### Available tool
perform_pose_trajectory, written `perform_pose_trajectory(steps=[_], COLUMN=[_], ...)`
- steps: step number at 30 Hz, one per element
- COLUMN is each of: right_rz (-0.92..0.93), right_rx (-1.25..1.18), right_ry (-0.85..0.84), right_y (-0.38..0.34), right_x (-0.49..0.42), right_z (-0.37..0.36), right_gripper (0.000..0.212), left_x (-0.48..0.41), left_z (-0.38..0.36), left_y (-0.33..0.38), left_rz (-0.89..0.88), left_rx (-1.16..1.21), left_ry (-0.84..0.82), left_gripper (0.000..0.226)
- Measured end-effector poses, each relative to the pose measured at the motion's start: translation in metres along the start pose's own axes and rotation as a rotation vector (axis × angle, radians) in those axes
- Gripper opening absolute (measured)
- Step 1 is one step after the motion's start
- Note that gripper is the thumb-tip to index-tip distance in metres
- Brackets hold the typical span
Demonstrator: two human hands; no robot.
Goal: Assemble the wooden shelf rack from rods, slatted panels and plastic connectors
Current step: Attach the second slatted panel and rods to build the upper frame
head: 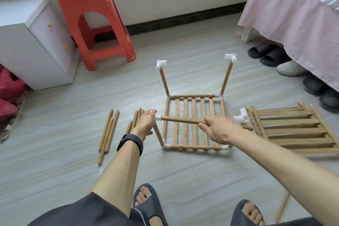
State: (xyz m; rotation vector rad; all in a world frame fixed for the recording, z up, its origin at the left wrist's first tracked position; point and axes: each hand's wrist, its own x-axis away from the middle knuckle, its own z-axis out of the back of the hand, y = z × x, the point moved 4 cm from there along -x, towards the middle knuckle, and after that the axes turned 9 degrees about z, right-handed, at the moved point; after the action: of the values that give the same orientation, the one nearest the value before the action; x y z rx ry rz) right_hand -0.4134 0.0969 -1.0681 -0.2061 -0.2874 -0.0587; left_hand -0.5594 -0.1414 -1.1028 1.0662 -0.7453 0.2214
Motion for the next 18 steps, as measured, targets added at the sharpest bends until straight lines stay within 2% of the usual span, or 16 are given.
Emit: perform_pose_trajectory(steps=[9, 18], right_rz=[0.014, 0.005], right_rx=[0.040, 0.245], right_ry=[0.080, 0.165], right_y=[0.001, 0.023], right_x=[0.003, 0.010], right_z=[0.009, 0.031], right_gripper=[0.038, 0.039], left_x=[0.009, 0.019], left_z=[-0.009, -0.031], left_y=[0.007, 0.013], left_rz=[-0.043, -0.139], left_rx=[-0.046, -0.132], left_ry=[0.021, -0.006], left_gripper=[0.046, 0.045])
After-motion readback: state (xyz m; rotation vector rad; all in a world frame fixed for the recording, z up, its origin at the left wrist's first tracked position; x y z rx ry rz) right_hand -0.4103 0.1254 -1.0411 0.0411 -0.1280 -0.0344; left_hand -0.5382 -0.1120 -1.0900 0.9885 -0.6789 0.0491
